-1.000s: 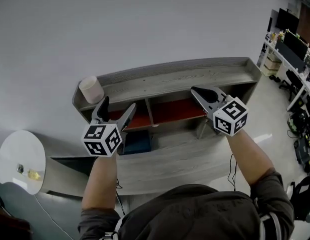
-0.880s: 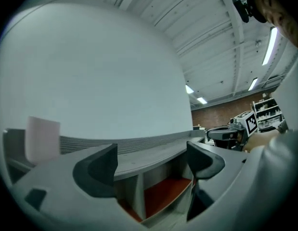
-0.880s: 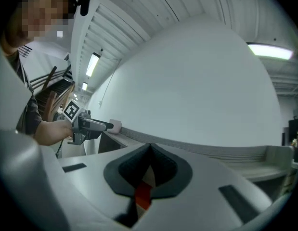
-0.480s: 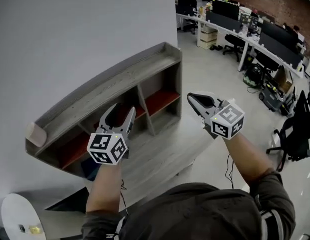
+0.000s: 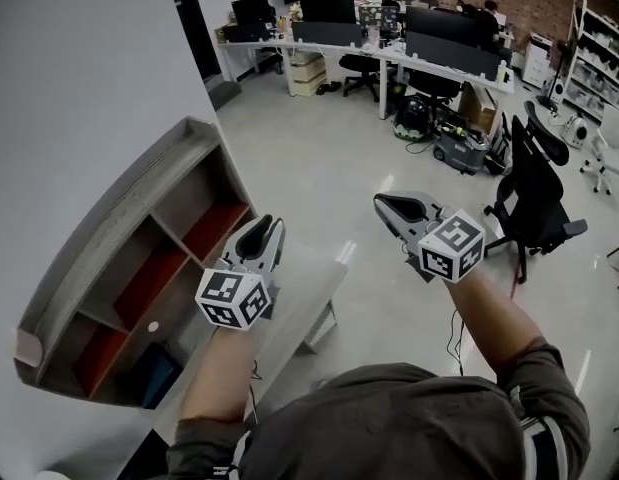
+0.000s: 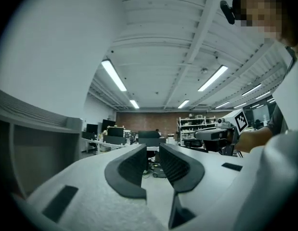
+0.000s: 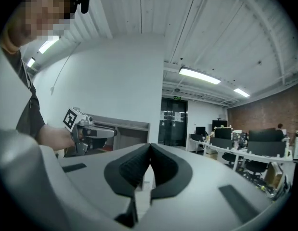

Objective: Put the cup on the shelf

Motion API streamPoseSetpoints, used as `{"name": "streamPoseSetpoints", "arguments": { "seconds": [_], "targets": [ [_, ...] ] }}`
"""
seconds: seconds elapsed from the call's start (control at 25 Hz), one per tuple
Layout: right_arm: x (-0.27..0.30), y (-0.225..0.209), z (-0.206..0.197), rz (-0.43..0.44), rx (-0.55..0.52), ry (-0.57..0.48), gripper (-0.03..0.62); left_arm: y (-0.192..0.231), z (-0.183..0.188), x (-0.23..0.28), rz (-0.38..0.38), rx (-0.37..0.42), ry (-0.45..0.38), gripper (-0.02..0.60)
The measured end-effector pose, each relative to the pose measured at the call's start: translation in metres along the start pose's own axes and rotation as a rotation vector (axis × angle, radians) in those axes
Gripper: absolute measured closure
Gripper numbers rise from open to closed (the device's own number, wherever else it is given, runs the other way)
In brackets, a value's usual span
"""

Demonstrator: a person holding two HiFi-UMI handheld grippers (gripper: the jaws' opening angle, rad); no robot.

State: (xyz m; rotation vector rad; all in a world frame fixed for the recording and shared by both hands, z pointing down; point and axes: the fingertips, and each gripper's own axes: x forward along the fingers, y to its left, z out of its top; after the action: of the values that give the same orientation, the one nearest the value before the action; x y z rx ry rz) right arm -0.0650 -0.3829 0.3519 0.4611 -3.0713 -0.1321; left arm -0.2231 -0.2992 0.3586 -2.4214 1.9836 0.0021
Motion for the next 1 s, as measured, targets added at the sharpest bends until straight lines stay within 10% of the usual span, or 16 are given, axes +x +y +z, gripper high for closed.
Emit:
{"name": "streamPoseSetpoints", "arguments": {
  "seconds": [0.52, 1.0],
  "targets": [
    [-0.178, -0.100, -0.054, -0.210, 0.048, 0.070, 0.603, -0.186, -0.060, 0.115, -0.250, -0.069, 0.036, 0.575],
    [-0.231, -0.109, -0.106, -0.315, 0.125, 0.089, 0.603, -0.225, -0.095, 0.122, -0.359, -0.115, 0.063, 0.577]
  ]
}}
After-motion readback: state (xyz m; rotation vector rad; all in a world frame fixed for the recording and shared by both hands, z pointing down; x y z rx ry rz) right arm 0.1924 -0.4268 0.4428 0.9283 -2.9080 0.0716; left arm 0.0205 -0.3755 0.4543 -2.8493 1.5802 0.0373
